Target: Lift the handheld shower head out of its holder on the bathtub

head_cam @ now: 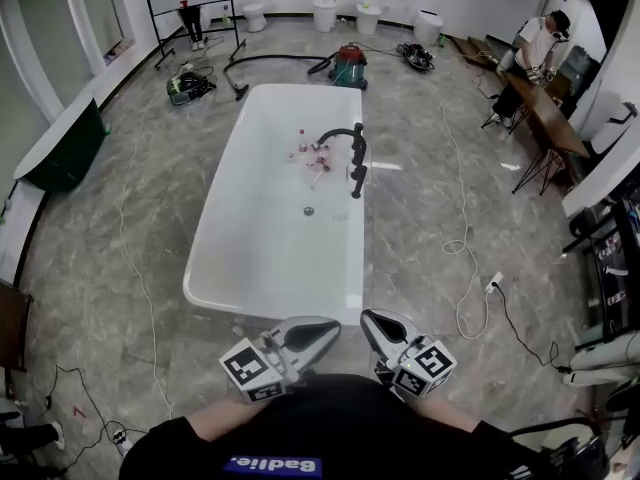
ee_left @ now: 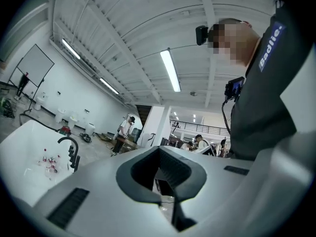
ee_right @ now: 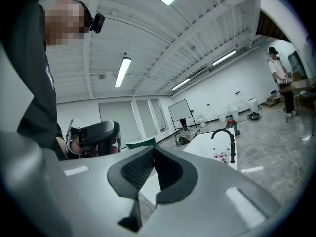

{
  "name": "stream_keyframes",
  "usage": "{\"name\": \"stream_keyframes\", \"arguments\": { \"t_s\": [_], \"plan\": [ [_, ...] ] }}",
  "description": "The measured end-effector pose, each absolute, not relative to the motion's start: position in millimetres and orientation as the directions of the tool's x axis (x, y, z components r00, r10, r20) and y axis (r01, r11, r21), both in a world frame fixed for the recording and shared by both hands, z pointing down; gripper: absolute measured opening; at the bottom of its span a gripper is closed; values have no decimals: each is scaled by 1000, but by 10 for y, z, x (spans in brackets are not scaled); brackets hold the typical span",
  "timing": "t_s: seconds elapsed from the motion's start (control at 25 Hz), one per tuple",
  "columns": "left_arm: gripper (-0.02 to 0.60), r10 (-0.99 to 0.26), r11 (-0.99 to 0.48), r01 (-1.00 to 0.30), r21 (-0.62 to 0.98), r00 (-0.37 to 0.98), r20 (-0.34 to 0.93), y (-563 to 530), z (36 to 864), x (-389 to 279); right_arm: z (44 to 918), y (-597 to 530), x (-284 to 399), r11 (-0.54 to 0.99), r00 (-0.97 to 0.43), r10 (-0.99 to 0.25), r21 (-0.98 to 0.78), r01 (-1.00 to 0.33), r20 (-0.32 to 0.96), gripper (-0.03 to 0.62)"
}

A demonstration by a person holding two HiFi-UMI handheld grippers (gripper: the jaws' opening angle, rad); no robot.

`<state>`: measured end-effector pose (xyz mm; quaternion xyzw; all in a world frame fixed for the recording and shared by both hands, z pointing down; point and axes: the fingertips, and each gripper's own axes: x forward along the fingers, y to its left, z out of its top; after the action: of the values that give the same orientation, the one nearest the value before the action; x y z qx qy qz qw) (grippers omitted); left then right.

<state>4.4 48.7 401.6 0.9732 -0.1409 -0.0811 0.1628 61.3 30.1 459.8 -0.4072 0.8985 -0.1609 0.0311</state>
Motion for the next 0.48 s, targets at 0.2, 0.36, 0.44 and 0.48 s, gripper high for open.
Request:
{"name": "stream_keyframes", "arguments": {
  "t_s": [0.2,0.36,0.44,0.48],
  "plan": [
    [-6,-244,-920,-192,342,963,-116,-258,4069,-144,4627,-443,453,570,-623,-778,-326,-754,82,3],
    [-6,-217,-922,-156,355,967,-137,-708,4072,-303,4654,-877,318,544,-600,-794,-329,-772,95,3],
    [-6,-208,-919,-146,365,968,-137,-861,4101,-356,4654,-1018,279,535,-591,-801,-324,-780,99,3],
    [-6,-207,-919,-139,368,966,-152,-936,4082,-374,4653,-1080,261,531,-586,-804,-321,-784,101,3]
  ]
}}
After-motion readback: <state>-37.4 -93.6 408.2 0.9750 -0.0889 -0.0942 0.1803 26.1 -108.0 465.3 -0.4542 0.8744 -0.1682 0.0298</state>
